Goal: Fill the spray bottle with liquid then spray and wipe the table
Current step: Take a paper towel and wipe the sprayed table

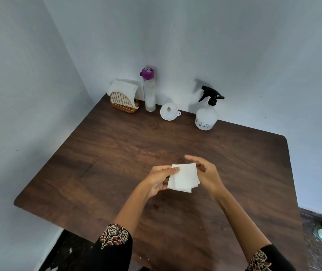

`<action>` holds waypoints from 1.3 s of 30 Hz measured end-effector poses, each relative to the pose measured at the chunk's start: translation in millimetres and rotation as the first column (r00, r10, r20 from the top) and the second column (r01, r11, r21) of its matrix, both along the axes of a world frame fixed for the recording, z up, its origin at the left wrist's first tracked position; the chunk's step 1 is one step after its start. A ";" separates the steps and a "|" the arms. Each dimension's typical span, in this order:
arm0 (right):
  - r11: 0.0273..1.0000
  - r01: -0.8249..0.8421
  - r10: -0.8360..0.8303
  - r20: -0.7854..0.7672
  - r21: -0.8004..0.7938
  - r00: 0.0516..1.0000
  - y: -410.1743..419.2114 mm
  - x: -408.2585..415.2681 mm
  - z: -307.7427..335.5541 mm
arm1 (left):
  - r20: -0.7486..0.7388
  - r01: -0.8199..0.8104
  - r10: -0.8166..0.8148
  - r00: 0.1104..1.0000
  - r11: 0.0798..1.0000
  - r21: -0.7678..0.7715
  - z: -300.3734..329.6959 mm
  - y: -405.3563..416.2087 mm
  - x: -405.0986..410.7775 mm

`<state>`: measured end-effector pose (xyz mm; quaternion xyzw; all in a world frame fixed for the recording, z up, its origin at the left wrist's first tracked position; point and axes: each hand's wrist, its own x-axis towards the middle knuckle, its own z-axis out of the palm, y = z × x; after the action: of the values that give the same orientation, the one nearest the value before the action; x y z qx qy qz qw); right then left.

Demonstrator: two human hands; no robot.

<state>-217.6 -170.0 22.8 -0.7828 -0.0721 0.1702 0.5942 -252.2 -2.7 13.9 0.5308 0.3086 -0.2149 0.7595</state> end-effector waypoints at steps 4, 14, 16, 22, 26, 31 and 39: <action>0.866 0.343 -0.070 -0.592 0.364 0.803 -2.1 -5.5 2.3 | 0.025 -0.055 0.055 0.998 0.998 0.029 -6.2 -2.5 0.8; 0.885 0.443 -0.197 -0.747 0.143 0.635 -6.4 -13.7 -26.0 | 0.099 0.107 -0.153 0.983 0.924 0.367 -23.8 -17.4 2.2; 0.877 0.477 -0.318 -0.675 0.058 0.666 -10.1 2.2 -27.3 | 0.134 0.048 -0.157 0.979 0.805 0.591 -36.8 -5.9 6.2; 0.766 0.448 -0.471 0.073 -0.461 0.879 -31.6 84.8 -25.0 | 0.092 -0.080 -0.077 0.993 0.142 0.987 -84.2 62.0 -15.6; 0.666 0.469 -0.345 0.317 -0.580 0.883 -32.0 120.3 -41.1 | -0.006 0.002 -0.146 0.989 -0.029 1.000 -112.4 97.0 -39.6; 0.593 0.300 -0.179 0.241 -0.747 0.954 1.9 113.9 -68.6 | -0.003 -0.007 -0.196 0.981 -0.051 0.999 -119.9 101.4 -43.8; 0.579 -0.142 0.336 0.076 -0.803 0.939 116.8 52.9 -78.8 | 0.275 -0.258 -0.075 0.958 0.184 0.948 -112.3 96.1 -50.8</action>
<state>-164.8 -53.3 -56.0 -0.9596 -0.1606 0.1759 0.1497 -303.0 93.5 -98.5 0.8948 0.3035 0.1485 0.2919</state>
